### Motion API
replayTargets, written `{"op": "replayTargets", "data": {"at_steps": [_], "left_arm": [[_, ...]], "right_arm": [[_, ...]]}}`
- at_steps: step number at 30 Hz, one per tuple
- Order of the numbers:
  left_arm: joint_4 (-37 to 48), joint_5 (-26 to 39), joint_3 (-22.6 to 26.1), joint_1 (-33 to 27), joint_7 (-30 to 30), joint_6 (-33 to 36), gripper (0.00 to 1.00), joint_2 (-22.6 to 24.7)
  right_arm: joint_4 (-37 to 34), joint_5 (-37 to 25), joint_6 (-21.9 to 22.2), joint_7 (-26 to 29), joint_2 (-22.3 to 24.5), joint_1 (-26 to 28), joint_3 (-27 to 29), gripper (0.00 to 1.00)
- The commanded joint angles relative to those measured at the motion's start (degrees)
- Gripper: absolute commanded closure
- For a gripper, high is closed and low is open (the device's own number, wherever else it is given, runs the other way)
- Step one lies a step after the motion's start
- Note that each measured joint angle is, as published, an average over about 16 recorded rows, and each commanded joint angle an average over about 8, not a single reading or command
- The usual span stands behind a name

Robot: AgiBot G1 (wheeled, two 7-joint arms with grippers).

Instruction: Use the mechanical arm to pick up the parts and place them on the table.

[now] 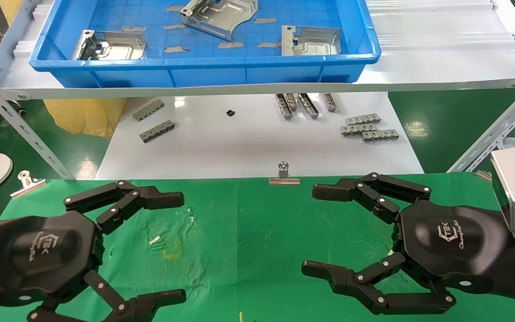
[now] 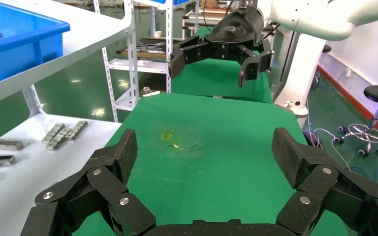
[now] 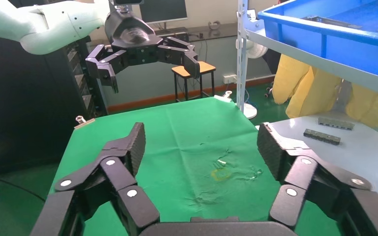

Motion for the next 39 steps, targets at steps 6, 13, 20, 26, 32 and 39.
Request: {"op": "replayTargets", "data": {"at_steps": [6, 13, 20, 26, 32, 39], "left_arm": [[0.0, 0.0, 0.0, 0.0, 0.0, 0.0, 0.0, 0.0], [0.0, 0.0, 0.0, 0.0, 0.0, 0.0, 0.0, 0.0], [0.0, 0.0, 0.0, 0.0, 0.0, 0.0, 0.0, 0.0], [0.0, 0.0, 0.0, 0.0, 0.0, 0.0, 0.0, 0.0], [0.3, 0.9, 0.1, -1.8, -0.4, -0.8, 0.0, 0.4], [6.5, 7.0, 2.3, -13.9, -2.6, -4.2, 0.0, 5.0]], "right_arm": [[0.0, 0.0, 0.0, 0.0, 0.0, 0.0, 0.0, 1.0], [0.0, 0.0, 0.0, 0.0, 0.0, 0.0, 0.0, 1.0], [0.0, 0.0, 0.0, 0.0, 0.0, 0.0, 0.0, 1.0], [0.0, 0.0, 0.0, 0.0, 0.0, 0.0, 0.0, 1.0], [0.0, 0.0, 0.0, 0.0, 0.0, 0.0, 0.0, 1.0], [0.0, 0.0, 0.0, 0.0, 0.0, 0.0, 0.0, 1.0]]}}
